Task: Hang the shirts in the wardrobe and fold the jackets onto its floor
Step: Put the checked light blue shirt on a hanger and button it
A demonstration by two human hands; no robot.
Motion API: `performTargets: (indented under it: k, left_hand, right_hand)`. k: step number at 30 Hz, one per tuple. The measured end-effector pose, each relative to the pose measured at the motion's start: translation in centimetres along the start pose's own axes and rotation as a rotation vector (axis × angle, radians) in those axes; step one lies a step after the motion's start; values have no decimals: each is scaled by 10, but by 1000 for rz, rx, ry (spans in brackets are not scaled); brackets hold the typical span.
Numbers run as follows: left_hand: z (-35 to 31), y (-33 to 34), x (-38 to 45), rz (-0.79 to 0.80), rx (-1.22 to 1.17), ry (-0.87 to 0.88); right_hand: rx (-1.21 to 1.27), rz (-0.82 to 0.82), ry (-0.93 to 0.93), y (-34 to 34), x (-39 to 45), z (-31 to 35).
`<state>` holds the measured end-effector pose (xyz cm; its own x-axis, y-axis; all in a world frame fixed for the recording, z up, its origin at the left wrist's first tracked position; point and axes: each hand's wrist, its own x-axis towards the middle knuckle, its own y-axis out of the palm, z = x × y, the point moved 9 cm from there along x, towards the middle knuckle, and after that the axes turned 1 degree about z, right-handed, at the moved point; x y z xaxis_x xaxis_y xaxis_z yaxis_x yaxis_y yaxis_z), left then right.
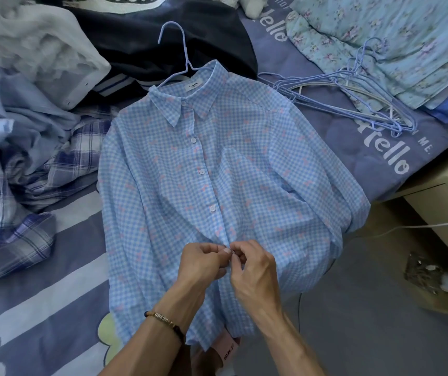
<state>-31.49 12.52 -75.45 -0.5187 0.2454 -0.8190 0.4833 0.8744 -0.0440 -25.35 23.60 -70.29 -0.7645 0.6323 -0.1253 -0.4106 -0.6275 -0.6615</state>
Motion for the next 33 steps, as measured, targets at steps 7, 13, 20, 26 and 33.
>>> performTargets:
  k: [7,13,20,26,33]
  left_hand:
    - [0,-7,-4,-111,2,129]
    - [-10,-16,1,-81,243,251]
    - [-36,-12,-4,44,648,556]
    - [-19,-9,11,104,1019,655]
    - [0,-17,20,-28,1155,542]
  right_hand:
    - [183,42,258,8,-3,-23]
    - [261,160,420,19,-2,-35]
    - [623,251,800,47,-17,-60]
    - [323,249,673,48,-29,-91]
    - [18,312,370,41,-37,-84]
